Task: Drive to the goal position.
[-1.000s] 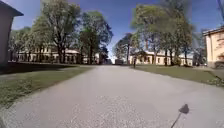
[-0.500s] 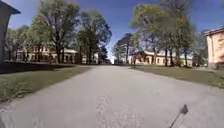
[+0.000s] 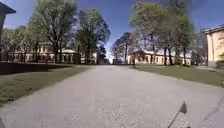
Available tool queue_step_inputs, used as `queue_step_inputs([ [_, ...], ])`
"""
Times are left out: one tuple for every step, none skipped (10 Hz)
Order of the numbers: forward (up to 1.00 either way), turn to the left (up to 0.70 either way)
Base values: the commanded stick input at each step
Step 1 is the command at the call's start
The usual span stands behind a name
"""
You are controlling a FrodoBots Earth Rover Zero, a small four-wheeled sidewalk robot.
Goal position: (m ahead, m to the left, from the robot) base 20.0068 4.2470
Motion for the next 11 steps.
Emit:
queue_step_inputs([
  [1.00, 0.00],
  [1.00, 0.00],
  [1.00, 0.06],
  [1.00, 0.27],
  [1.00, 0.06],
  [1.00, 0.00],
  [1.00, 0.00],
  [1.00, 0.00],
  [1.00, 0.00],
  [1.00, 0.00],
  [1.00, 0.00],
])
